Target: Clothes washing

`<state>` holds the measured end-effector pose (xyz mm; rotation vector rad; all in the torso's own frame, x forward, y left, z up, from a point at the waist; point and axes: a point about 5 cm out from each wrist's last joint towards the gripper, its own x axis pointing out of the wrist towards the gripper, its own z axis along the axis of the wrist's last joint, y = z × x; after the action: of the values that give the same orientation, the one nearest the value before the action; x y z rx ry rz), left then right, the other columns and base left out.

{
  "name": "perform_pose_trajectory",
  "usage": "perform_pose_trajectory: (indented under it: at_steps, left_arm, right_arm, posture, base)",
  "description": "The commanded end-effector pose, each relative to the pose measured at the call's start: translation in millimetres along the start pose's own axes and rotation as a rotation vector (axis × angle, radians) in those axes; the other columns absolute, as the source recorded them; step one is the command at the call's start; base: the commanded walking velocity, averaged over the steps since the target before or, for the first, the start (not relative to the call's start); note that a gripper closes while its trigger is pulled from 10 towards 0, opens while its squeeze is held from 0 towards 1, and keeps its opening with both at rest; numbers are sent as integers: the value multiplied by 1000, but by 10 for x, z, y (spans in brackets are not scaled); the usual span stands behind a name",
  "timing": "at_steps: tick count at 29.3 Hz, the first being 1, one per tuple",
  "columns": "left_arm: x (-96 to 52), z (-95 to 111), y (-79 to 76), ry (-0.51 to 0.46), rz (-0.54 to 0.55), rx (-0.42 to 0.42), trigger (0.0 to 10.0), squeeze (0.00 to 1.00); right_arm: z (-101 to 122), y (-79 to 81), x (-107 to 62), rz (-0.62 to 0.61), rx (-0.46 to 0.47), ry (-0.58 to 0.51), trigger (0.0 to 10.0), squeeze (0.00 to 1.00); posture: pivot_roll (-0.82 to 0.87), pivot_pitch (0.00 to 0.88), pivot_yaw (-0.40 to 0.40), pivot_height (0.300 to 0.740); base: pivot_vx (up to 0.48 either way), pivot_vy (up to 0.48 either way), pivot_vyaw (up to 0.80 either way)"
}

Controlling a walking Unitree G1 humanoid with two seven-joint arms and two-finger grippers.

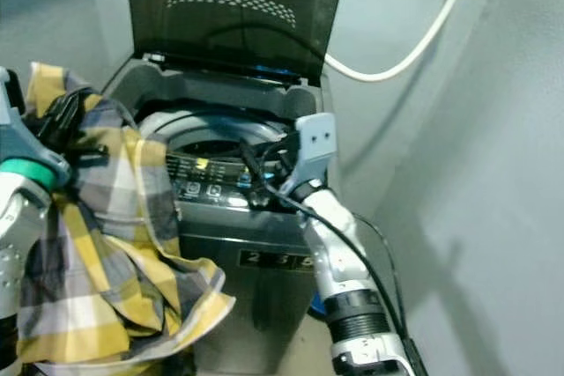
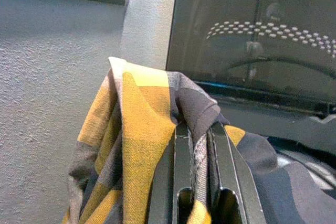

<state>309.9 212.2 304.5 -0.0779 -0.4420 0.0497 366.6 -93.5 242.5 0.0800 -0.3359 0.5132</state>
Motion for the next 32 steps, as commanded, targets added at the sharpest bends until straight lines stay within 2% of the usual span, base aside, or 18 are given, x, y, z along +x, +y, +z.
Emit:
perform_pose_trajectory:
  at_steps: [1, 8, 10, 12, 15, 24, 32]
  left_arm:
    - [22, 80, -64, -42, -27, -5, 10000, 0]
    - [25, 52, -36, -15, -12, 9, 10000, 0]
    - [27, 38, -23, -3, -2, 18, 10000, 0]
    - [36, -1, 17, 33, 26, 71, 10000, 0]
    - [36, -12, 40, 45, 46, 80, 10000, 0]
    - [29, -40, 77, 70, 75, 80, 10000, 0]
    - [34, -35, 86, 67, 81, 60, 10000, 0]
  right_arm:
    - [-37, -70, -41, -30, 12, 18, 10000, 0]
    - [-45, -73, -47, -35, -4, 15, 10000, 0]
    - [-47, -71, -47, -35, -8, 15, 10000, 0]
    - [-49, -72, -46, -36, -12, 16, 10000, 0]
    - [-50, -73, -45, -37, -13, 16, 10000, 0]
    - [-47, -82, -46, -39, -14, 18, 10000, 0]
    - [-46, -84, -44, -38, -15, 17, 10000, 0]
  posture:
    - [32, 66, -18, 740]
    - [34, 70, -17, 740]
    - [34, 70, -17, 740]
    - [33, 70, -16, 740]
    - [32, 70, -17, 740]
    - [32, 70, -18, 740]
    - [31, 69, -18, 740]
  base:
    - [0, 480, -800]
    - [0, 463, -114]
    - [0, 0, 0]
    - [0, 0, 0]
    - [0, 0, 0]
    - [0, -480, 0]
    - [0, 0, 0]
